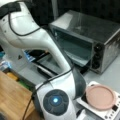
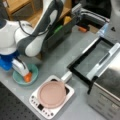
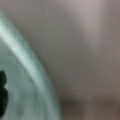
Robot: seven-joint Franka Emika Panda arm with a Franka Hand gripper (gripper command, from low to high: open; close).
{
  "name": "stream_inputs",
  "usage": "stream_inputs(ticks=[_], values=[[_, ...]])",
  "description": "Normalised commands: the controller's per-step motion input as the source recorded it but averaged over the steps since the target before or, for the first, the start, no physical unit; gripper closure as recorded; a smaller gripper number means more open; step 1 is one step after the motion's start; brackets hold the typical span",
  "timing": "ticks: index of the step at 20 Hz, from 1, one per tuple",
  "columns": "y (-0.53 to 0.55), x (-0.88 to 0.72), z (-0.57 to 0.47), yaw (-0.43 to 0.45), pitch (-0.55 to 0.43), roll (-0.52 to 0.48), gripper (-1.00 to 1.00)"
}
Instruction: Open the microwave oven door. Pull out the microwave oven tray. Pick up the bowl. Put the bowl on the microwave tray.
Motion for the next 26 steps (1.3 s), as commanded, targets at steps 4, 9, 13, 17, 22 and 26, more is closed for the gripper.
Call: stream_inputs(ticks=[4,9,13,17,22,26], values=[[0.01,-0.03,-0.06,-0.097,-0.164,0.157,1.00],[0.01,-0.05,-0.07,-0.095,-0.167,0.150,1.00],[0.02,-0.08,-0.07,-0.104,-0.162,0.158,1.00],[0.02,-0.09,-0.04,-0.090,-0.115,0.161,1.00],[-0.01,-0.11,0.12,-0.072,-0.024,0.194,1.00],[-0.07,-0.10,0.13,-0.098,-0.017,0.213,1.00]])
